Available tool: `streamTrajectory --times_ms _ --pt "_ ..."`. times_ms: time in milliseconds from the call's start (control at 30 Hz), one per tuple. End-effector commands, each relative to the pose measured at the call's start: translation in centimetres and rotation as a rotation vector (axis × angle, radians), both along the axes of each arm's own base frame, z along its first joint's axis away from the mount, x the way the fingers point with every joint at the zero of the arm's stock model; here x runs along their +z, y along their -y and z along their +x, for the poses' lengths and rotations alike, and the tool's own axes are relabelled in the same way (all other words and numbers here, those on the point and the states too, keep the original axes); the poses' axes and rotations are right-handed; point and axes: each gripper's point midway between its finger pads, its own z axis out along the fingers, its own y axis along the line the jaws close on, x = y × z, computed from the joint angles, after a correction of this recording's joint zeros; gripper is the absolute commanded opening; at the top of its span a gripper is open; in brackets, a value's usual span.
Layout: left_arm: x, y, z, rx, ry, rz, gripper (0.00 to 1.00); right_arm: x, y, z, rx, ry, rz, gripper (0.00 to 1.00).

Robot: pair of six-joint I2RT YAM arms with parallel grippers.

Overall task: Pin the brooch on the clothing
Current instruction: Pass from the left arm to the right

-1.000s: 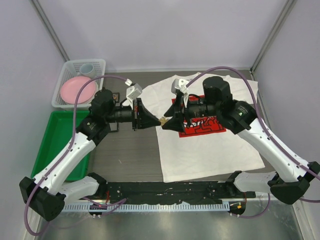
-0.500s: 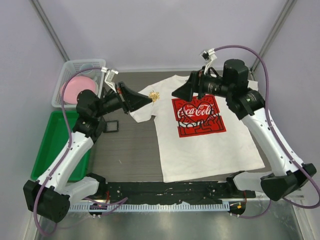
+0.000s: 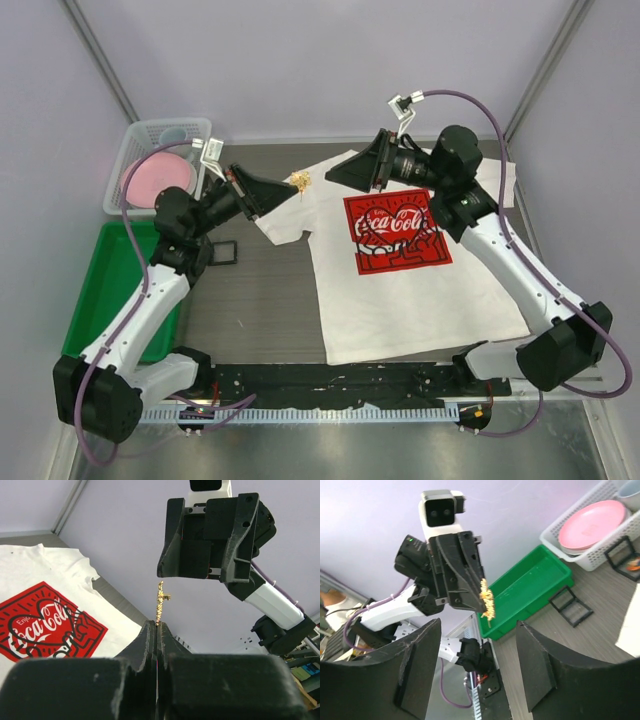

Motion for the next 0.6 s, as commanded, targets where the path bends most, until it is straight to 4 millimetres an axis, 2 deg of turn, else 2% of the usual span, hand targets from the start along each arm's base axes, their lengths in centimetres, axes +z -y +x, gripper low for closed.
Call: streamTrajectory --times_ms 0,233,567 --pt "1.9 -0.3 0.0 0.012 0.068 -0.068 0.00 1.7 -1.8 -1.6 0.080 0.084 0.068 0.65" --pt "1.8 -0.3 -0.2 0.003 0.068 -0.075 0.00 0.7 -2.9 -0.5 0.071 0.082 0.053 0.52" --pt "1.8 -0.3 0.0 0.004 0.064 -0.092 0.00 0.3 -4.4 -1.0 0.119 0.088 0.059 0.37"
